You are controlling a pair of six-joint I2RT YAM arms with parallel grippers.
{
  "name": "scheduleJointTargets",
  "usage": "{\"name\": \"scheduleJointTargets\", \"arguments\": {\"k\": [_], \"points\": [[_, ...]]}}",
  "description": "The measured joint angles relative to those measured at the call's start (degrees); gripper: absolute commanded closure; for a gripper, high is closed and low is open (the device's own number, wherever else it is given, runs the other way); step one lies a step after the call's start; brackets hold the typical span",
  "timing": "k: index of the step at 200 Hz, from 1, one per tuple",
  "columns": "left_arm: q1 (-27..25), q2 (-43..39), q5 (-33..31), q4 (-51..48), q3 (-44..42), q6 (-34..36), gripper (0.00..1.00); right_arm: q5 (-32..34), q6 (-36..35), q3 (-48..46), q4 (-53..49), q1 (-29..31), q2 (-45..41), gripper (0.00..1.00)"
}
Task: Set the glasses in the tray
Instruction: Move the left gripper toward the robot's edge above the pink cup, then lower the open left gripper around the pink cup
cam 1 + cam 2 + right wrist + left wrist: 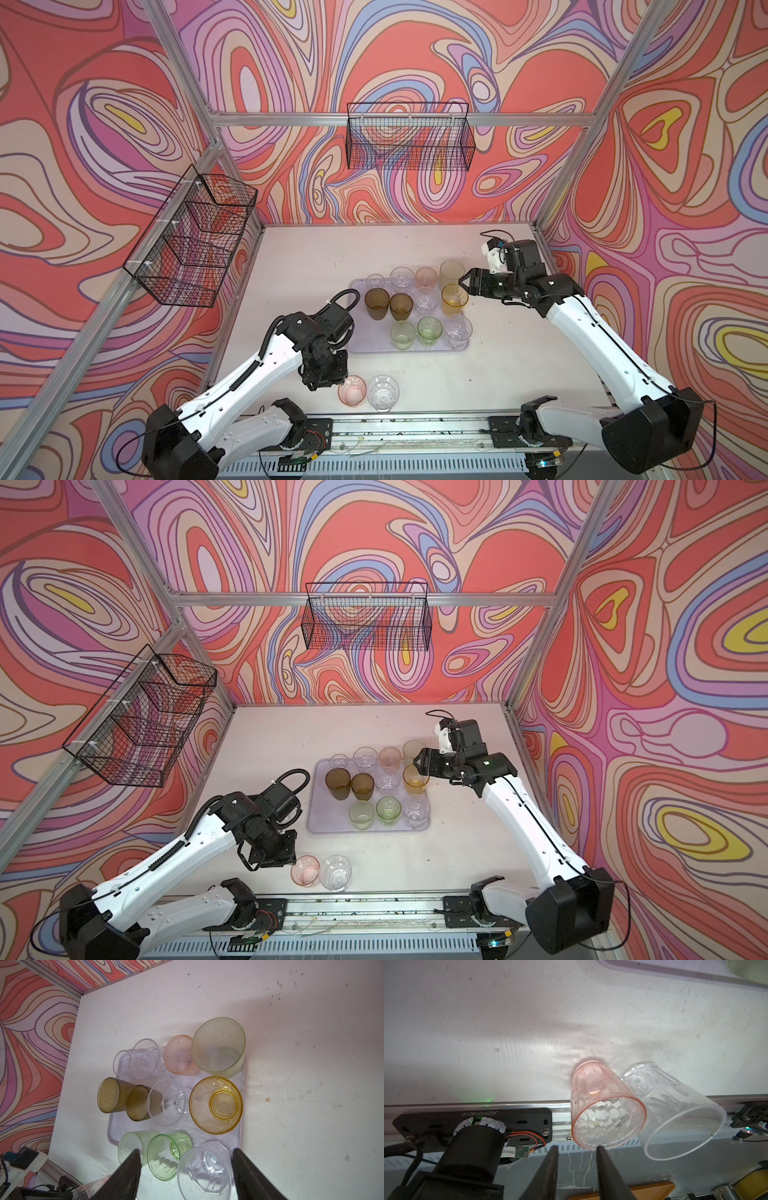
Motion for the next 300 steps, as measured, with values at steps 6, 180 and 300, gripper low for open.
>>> {"name": "scheduleJointTargets", "arguments": {"k": [6,180,300], "points": [[-0.11,0.0,0.0,0.39,-0.57,-0.13,0.68,-0.04,0.0,0.0,0.02,0.0,0.0,0.29],[-0.5,1.92,-0.22,6.51,-6.47,-1.11,0.77,-0.2,-0.09,0.31,-0.39,0.0,0.11,0.29],[-0.5,3.87,-1.4,5.77,-5.64,-0.48,0.96,-0.17,-0.22,0.31,-1.2,0.0,-0.04,0.3]]}}
